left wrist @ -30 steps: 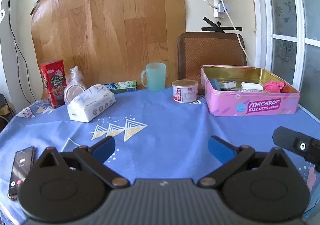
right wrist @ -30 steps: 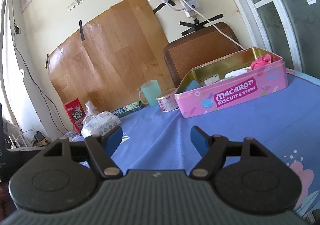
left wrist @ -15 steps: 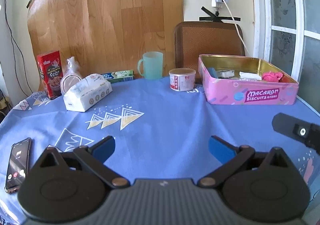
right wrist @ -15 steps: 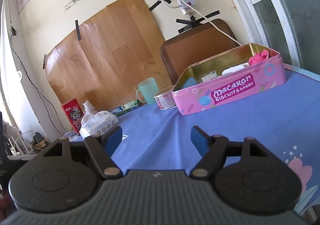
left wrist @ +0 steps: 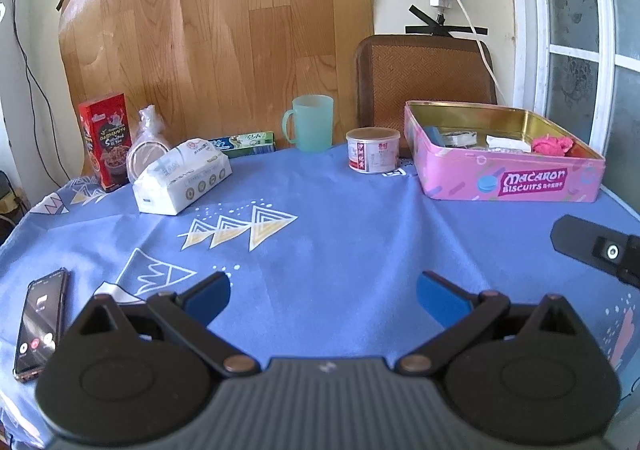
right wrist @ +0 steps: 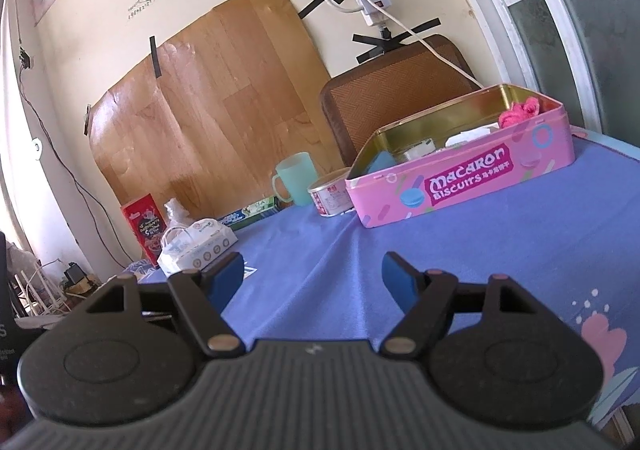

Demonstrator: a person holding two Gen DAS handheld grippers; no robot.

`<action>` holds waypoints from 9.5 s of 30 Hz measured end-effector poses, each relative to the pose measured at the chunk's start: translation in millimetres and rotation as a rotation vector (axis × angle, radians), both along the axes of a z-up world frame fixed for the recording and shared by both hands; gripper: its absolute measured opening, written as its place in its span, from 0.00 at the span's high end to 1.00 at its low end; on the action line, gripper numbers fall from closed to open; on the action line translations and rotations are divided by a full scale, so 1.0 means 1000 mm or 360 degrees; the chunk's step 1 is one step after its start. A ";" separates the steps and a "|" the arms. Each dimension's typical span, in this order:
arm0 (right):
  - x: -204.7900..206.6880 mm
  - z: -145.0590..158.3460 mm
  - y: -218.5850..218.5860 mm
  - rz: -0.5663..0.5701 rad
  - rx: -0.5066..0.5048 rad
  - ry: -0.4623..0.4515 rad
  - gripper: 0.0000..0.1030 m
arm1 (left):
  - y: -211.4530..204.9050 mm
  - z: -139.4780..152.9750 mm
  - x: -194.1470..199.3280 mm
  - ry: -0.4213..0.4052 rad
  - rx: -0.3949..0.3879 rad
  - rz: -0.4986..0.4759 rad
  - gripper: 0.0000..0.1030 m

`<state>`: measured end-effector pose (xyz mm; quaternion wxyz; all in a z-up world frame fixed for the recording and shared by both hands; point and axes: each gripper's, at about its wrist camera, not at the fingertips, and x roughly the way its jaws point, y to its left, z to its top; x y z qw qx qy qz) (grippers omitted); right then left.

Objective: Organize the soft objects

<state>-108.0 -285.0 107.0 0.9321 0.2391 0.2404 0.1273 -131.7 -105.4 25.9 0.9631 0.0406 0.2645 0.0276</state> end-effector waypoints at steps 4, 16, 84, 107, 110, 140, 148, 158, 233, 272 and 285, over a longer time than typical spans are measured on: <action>0.000 0.000 0.002 0.0009 -0.0005 0.0000 0.24 | 0.000 -0.002 0.000 0.0012 -0.0002 -0.0002 0.00; 0.002 -0.002 0.002 0.0000 -0.0012 0.0007 0.24 | -0.001 -0.007 0.002 0.0059 -0.0006 -0.0011 0.00; 0.092 -0.020 0.002 -0.0124 -0.0275 0.0245 0.20 | 0.023 -0.032 0.123 0.0127 -0.0080 -0.0188 0.00; 0.132 -0.034 0.022 -0.0129 -0.0379 0.0366 0.20 | 0.035 -0.051 0.180 0.0163 -0.0066 -0.0163 0.00; 0.133 -0.036 0.023 -0.0122 -0.0382 0.0375 0.20 | 0.035 -0.052 0.182 0.0176 -0.0078 -0.0173 0.00; 0.131 -0.036 0.044 -0.0082 -0.0434 0.0335 0.20 | 0.036 -0.056 0.181 0.0212 -0.0114 -0.0191 0.00; 0.130 -0.036 0.044 -0.0105 -0.0424 0.0335 0.20 | 0.034 -0.054 0.178 0.0211 -0.0115 -0.0209 0.00; 0.129 -0.036 0.045 -0.0099 -0.0426 0.0329 0.20 | 0.035 -0.052 0.173 0.0201 -0.0122 -0.0216 0.00; 0.128 -0.037 0.042 -0.0105 -0.0394 0.0324 0.20 | 0.035 -0.046 0.165 0.0162 -0.0073 -0.0162 0.00; 0.129 -0.037 0.035 -0.0091 -0.0375 0.0260 0.19 | 0.029 -0.044 0.163 0.0222 -0.0058 -0.0189 0.00; 0.130 -0.038 0.034 -0.0067 -0.0374 0.0254 0.19 | 0.024 -0.040 0.159 0.0164 0.0007 -0.0177 0.00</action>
